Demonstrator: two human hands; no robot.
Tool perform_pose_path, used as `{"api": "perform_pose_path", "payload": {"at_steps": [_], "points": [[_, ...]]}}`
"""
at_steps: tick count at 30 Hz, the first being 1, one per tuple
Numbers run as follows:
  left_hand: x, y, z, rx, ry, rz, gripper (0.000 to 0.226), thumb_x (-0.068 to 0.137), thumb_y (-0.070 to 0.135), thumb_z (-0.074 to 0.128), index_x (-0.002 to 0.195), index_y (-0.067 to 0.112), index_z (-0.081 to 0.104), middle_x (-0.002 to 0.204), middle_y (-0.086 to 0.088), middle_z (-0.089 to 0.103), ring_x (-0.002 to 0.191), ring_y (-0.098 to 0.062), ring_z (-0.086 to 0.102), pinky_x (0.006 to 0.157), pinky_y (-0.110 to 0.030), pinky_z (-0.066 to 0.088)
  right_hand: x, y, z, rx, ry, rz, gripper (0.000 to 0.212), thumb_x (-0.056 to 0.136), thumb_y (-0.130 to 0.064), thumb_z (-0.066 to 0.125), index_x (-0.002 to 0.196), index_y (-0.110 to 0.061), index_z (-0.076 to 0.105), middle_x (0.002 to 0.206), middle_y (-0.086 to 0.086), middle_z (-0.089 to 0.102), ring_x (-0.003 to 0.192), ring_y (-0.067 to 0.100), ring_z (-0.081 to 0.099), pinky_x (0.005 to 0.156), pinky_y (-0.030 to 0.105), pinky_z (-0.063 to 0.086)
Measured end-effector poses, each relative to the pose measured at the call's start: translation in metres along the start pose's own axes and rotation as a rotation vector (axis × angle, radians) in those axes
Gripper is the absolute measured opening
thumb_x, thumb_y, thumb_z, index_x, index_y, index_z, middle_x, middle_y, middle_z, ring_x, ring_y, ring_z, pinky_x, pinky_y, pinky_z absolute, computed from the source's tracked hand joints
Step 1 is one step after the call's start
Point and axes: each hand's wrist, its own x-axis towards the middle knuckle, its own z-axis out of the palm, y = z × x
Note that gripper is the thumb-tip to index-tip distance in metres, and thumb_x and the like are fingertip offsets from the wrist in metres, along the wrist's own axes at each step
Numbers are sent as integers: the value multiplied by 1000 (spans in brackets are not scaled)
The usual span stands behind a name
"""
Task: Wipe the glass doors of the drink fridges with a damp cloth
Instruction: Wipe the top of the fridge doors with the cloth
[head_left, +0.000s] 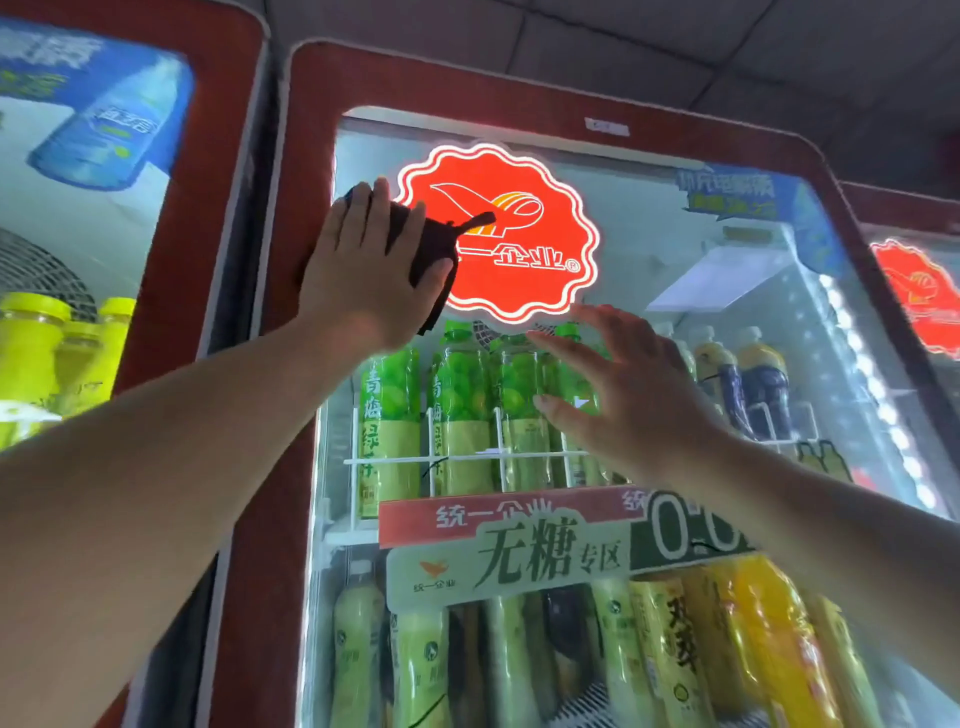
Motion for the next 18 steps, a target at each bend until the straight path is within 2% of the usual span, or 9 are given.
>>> {"api": "perform_pose_path", "payload": {"at_steps": [4,7,9,13,15,18], "points": [[-17,15,9,-60,76,23,74,97,58,2,159,18,10,164,-22,2,152,-35,1,124,-46,0,-6,14,6,13,-45,68,71,88,-77,26,152,-54,8,165,-5,-4,152,18,-4,121,41,6],[-40,32,12,-117,105,99,78,94,58,4,156,16,26,161,-25,15,150,-39,15,123,-48,9,-12,21,12,27,-97,96,79,79,-83,21,151,-57,-1,165,-8,-12,152,17,-9,121,42,4],[-62,46,15,-95,66,166,77,94,57,3,156,18,26,162,-22,15,151,-38,14,123,-48,9,-15,24,17,45,-115,106,83,76,-86,20,150,-58,-4,164,-10,-16,152,17,-11,120,42,2],[-100,66,22,-124,93,349,65,100,54,21,151,19,40,159,-21,27,149,-37,23,120,-52,21,-16,26,24,46,-105,89,81,77,-91,18,150,-58,-1,164,-11,-17,152,17,-11,115,35,-6],[-101,65,16,-117,63,381,67,99,57,17,153,22,37,161,-18,23,151,-34,18,122,-51,18,-15,28,24,43,-93,76,79,77,-91,17,148,-61,-2,163,-11,-16,152,17,-11,112,34,-7],[-88,62,5,-15,-55,400,79,87,62,-12,158,31,2,165,-10,-8,153,-27,-10,124,-44,-2,-15,29,23,43,-91,74,80,77,-90,18,149,-60,2,164,-10,-14,152,18,-10,119,38,-4]]}}
